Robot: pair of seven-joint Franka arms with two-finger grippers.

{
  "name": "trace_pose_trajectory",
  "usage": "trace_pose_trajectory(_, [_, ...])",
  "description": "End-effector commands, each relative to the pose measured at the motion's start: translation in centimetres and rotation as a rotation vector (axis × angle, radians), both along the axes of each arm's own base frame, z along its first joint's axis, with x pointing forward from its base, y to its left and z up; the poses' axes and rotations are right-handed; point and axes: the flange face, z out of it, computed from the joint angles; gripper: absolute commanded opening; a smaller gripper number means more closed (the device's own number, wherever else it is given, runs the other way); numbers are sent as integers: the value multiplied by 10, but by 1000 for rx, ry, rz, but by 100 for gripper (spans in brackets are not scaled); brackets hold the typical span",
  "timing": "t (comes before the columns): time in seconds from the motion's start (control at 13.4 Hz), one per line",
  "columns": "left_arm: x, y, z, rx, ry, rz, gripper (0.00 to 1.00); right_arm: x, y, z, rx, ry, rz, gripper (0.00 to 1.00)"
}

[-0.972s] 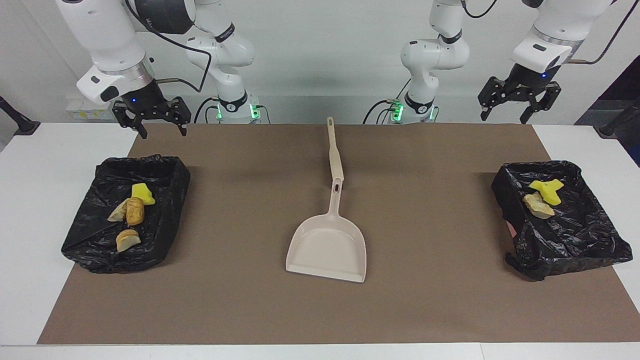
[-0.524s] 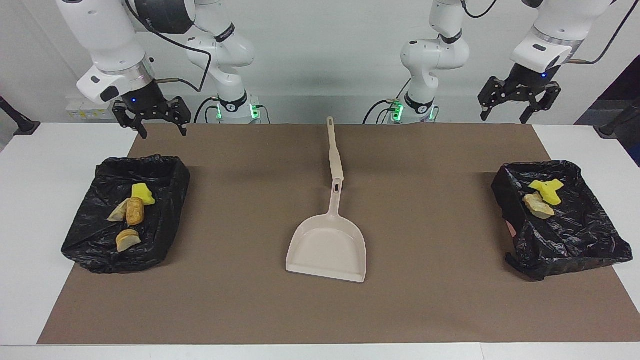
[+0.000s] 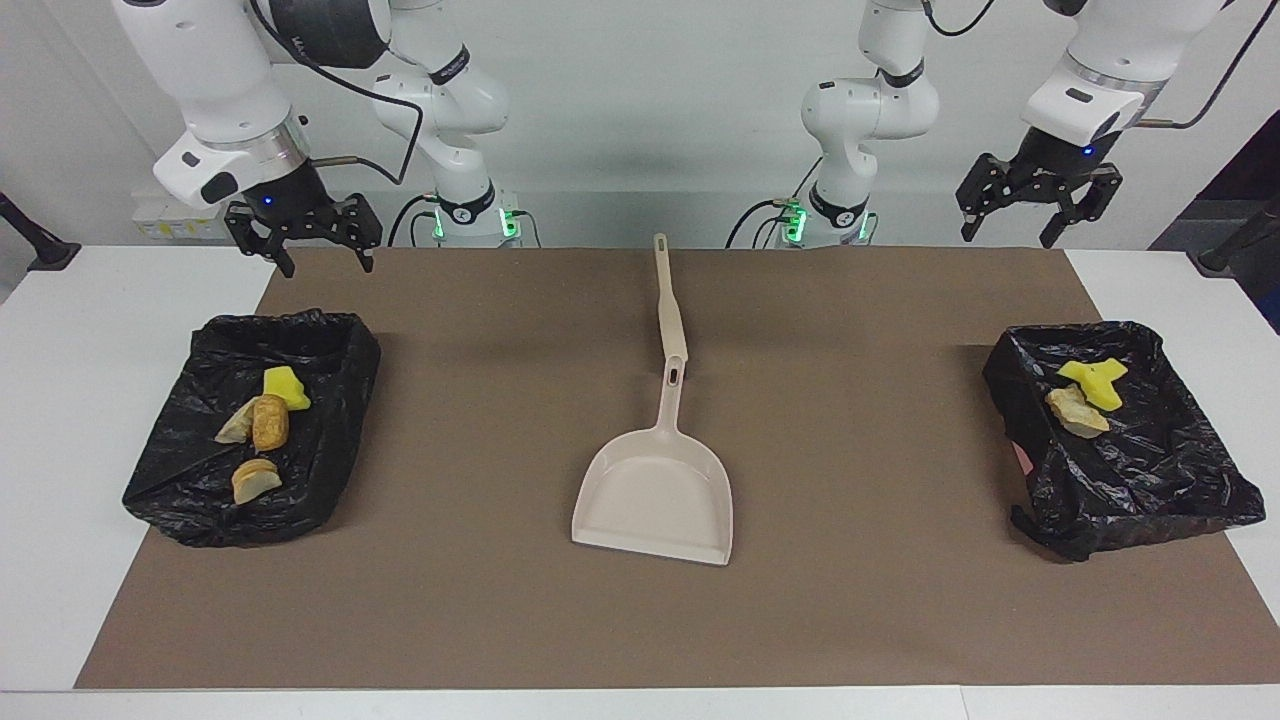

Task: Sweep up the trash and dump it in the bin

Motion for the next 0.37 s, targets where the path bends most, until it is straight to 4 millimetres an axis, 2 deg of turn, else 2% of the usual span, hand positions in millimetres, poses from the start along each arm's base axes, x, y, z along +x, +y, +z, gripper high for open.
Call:
trace_pose_trajectory(0.0, [-2,0,3,-7,-16,-4,100,-2,-1,4,19,-1,18,100])
trace_pose_trajectory(0.3, [-1,6,3,-18,-18,103,100,-2,-1,4,19,-1,18,100])
